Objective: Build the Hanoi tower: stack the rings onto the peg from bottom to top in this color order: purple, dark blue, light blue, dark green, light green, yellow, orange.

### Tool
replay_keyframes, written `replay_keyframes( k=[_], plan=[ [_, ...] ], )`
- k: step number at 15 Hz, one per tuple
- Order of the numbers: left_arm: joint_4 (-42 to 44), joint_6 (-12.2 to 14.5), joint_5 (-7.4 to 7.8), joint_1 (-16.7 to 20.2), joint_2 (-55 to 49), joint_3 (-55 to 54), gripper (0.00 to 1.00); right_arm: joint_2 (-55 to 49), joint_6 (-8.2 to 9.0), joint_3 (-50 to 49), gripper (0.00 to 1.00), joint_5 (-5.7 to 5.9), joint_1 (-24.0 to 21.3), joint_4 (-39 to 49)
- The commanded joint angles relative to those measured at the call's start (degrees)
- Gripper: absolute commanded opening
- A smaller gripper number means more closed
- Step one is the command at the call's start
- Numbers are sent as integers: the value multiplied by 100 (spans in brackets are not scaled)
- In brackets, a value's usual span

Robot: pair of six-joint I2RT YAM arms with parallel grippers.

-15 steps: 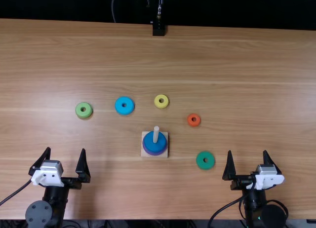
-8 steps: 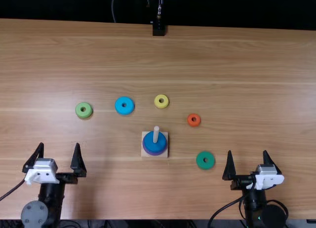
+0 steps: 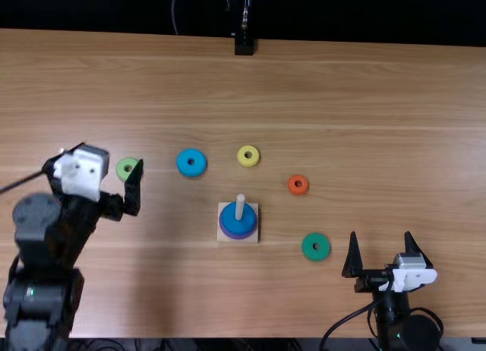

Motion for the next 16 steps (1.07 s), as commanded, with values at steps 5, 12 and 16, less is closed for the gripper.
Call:
replay_keyframes(
  k=[5, 12, 16],
  plan=[
    [-57, 446, 17, -1362, 2456, 1523, 100, -73, -1, -36, 100, -11, -82, 9],
    [-2714, 404, -837, -1599, 4776, 3835, 100, -73, -1, -27, 100, -11, -82, 9],
    [-3263, 404, -974, -1714, 5585, 4608, 100, -73, -1, -27, 100, 0, -82, 9]
  ],
)
